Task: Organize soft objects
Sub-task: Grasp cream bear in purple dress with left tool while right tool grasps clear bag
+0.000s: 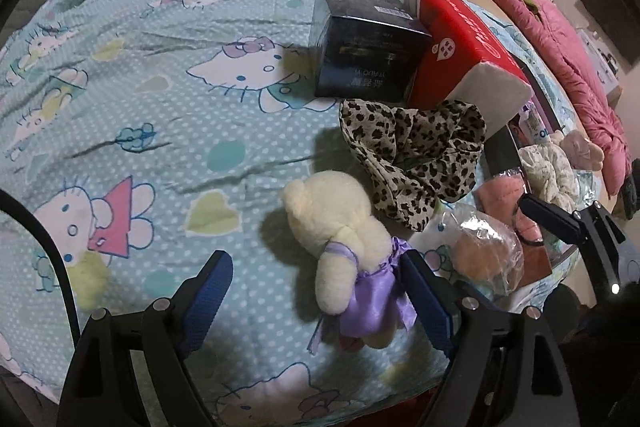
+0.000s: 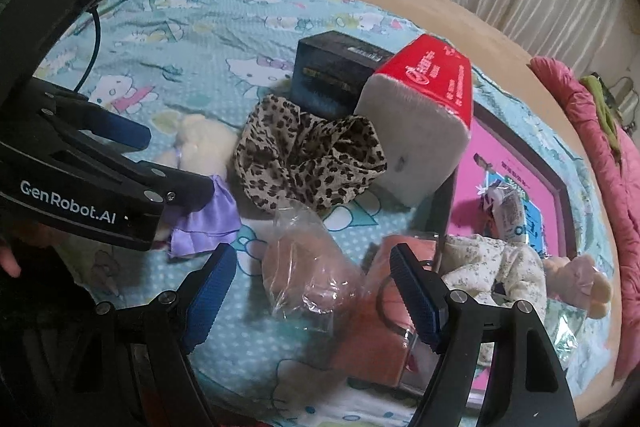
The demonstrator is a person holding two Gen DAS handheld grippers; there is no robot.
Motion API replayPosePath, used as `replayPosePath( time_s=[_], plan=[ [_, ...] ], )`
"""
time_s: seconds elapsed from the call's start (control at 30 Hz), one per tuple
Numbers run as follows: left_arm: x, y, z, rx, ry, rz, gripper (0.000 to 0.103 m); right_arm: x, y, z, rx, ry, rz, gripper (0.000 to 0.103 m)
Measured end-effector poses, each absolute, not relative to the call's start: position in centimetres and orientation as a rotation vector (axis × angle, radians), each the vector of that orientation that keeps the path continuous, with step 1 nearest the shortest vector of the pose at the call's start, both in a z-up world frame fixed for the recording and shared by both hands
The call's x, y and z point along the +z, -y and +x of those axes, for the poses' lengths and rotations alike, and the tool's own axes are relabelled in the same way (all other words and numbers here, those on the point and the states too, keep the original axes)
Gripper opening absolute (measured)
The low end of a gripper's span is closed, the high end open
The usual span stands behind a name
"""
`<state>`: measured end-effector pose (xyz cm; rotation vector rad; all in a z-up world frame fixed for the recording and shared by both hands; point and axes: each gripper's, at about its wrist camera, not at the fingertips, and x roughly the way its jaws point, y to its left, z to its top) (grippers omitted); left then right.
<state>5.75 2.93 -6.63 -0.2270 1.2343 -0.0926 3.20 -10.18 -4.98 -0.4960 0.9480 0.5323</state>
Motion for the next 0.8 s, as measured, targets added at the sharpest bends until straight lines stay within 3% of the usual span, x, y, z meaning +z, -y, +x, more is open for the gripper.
replayPosePath(
  time_s=[0.13,0.27,0.6,0.8],
  plan=[
    [-7.0,-2.9,6.1,-0.106,-1.236,-0.25,0.087,-5.6,9.8,3.5,0.538,-0.956,-0.519,0.078],
    [-7.2,-2.9,6.5,-0.124,-1.236,-0.26,0.087,-6.3,9.5,3.7,0.543,-0.962,-0.543,0.058],
    [-7.5,-2.6,7.1,-0.152,-1.234,-0.266,0.086,-6.9,9.9,4.8,0.557,-0.98,-0.468,0.052],
    [-7.7,-2.0,7.3,-0.182,-1.237,-0.293,0.074,-5.6,12.0,5.2,0.56,-0.98,-0.306,0.051]
  ],
)
